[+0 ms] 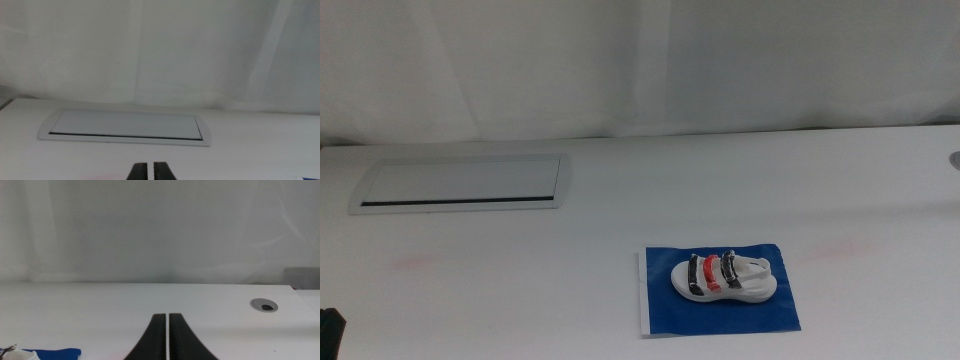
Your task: Use one arm to grab the shoe from the table and place it on the mat.
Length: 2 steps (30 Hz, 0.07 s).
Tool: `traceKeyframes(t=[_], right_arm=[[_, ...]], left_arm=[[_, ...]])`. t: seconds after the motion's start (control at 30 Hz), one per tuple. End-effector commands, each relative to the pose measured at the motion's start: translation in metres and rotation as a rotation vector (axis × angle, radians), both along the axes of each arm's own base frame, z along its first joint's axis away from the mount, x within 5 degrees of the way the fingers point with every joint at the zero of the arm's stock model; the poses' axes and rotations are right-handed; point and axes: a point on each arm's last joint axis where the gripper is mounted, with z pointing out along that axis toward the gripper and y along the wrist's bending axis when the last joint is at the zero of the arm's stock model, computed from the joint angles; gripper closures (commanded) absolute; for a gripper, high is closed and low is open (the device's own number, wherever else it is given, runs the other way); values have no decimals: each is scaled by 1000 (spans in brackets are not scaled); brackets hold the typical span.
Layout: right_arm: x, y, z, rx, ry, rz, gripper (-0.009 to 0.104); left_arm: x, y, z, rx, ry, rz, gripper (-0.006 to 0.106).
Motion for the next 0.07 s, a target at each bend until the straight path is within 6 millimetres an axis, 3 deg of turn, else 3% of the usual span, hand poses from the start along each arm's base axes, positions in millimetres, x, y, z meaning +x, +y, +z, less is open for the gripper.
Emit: traceKeyframes(t=[0.0,0.03], right_arm=[[0,0,-13,-13,33,-3,98],[0,0,-13,-13,33,-3,98]], left_arm=[[0,0,-12,-15,20,6,102],[0,0,-12,-15,20,6,102]])
